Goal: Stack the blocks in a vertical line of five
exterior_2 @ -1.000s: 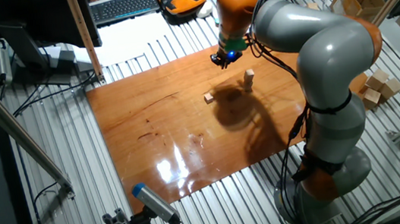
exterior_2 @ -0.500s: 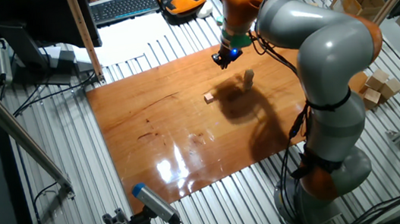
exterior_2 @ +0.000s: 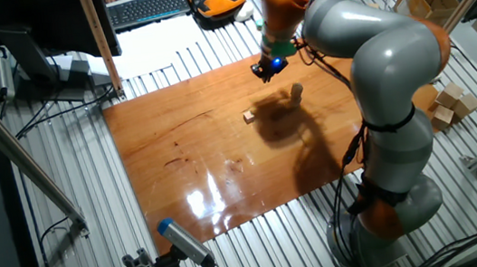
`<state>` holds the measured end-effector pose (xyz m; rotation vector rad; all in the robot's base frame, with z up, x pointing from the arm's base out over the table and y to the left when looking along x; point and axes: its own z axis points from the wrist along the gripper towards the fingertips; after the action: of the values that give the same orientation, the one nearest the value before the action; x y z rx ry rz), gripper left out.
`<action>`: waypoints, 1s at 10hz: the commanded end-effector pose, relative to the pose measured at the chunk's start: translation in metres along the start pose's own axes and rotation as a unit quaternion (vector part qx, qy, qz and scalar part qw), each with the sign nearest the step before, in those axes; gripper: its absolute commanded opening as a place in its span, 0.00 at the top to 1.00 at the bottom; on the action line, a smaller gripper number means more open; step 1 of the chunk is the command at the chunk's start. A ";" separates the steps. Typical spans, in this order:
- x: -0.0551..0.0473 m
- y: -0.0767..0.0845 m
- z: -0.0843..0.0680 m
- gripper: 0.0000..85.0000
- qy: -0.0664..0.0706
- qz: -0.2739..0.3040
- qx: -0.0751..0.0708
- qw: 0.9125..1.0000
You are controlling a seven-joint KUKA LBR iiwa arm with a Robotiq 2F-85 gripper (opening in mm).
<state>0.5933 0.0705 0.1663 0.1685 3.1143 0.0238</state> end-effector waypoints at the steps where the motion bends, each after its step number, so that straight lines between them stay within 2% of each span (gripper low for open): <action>1: 0.000 0.004 -0.001 1.00 -0.002 -0.005 -0.002 1.000; 3: -0.001 0.016 -0.002 1.00 0.001 -0.028 -0.012 1.000; 4: 0.000 0.024 0.000 1.00 0.004 -0.033 -0.010 0.999; 6: 0.006 0.042 0.007 1.00 -0.009 -0.027 0.011 1.000; 8: 0.010 0.049 0.006 1.00 0.004 -0.021 -0.005 1.000; 10: 0.009 0.058 0.007 1.00 0.009 -0.015 -0.007 1.000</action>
<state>0.5912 0.1304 0.1595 0.1230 3.1341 0.0413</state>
